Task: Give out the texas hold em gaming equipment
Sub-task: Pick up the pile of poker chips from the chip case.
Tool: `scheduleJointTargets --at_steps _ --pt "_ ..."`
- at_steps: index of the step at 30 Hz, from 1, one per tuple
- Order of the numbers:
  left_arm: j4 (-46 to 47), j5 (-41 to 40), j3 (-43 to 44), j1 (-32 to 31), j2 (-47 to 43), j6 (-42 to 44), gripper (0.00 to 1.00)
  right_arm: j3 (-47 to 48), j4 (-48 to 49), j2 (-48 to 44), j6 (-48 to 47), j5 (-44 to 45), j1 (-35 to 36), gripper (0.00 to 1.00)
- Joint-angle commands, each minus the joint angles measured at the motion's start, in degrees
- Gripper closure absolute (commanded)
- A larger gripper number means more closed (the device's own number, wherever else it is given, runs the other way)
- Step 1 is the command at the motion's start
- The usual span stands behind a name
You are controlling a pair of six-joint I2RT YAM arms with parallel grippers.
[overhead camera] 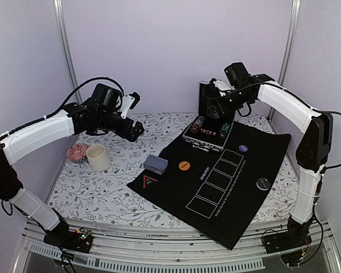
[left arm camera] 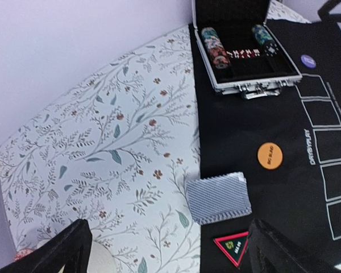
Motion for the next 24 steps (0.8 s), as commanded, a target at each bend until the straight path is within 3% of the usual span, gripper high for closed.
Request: scheduleJointTargets --at_steps 1,9,24 --pt "7.3 -5.0 2.6 1.9 3.6 1.0 0.02 2.5 -3.0 3.4 -9.3 3.8 -2.6 0.01" --pt "10.0 -2.0 -0.8 5.1 8.7 1.1 0.02 7.5 -2.7 9.9 -18.4 0.8 -5.6 0.01" --pt "6.4 0.8 0.3 6.0 12.0 1.3 0.02 12.0 1.6 19.8 -22.5 -4.7 -9.7 0.05"
